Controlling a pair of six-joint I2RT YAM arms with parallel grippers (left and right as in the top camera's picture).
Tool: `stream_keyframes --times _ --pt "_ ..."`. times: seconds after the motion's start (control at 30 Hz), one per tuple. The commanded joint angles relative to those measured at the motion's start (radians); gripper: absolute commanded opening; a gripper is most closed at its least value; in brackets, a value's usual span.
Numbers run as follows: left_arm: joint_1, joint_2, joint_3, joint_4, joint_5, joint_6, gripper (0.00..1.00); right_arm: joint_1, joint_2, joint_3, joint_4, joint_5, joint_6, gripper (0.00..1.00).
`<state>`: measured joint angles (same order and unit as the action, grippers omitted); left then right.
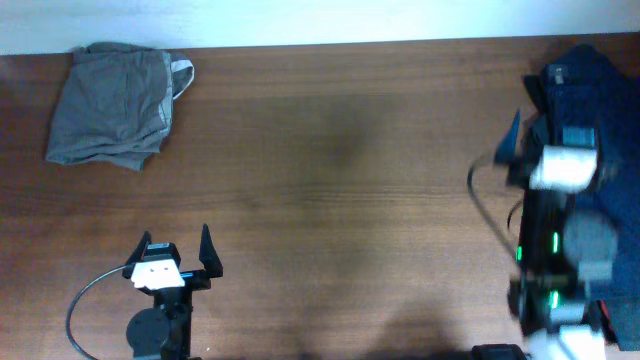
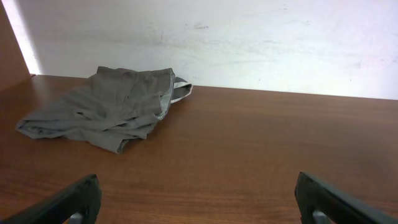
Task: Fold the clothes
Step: 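Reach the right gripper to the navy jeans in the right pile and grasp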
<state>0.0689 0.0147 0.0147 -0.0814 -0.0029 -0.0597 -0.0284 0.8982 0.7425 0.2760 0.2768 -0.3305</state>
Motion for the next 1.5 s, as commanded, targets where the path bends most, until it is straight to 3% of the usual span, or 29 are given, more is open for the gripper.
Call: stream_keyframes --times 0.0,0.2,0.37,0.57,0.87,1.07,1.47 --pt "0.003 -0.008 -0.005 -0.002 0.014 0.016 0.99 -0.068 0.244 0.241 -0.112 0.116 -0.039 0.99" --pt "0.003 -0.008 -0.005 -0.002 0.014 0.016 0.99 -0.211 0.701 0.747 -0.518 0.086 -0.039 0.99" --pt "0.003 -0.008 -0.005 -0.002 0.014 0.016 0.99 -0.236 0.953 0.981 -0.705 0.083 -0.025 0.99" --pt "0.003 -0.008 -0.005 -0.002 0.014 0.016 0.99 -0.236 1.078 0.995 -0.635 0.071 -0.028 0.98" --pt "0.003 -0.008 -0.005 -0.002 0.014 0.016 0.99 -0.261 1.299 0.995 -0.378 0.076 -0.029 0.99" --pt "0.003 -0.008 -0.005 -0.002 0.014 0.016 0.99 -0.266 1.405 0.995 -0.246 0.199 -0.028 0.99" --pt "0.003 -0.008 -0.005 -0.002 0.014 0.016 0.99 -0.326 1.478 0.995 -0.223 0.206 0.06 0.97"
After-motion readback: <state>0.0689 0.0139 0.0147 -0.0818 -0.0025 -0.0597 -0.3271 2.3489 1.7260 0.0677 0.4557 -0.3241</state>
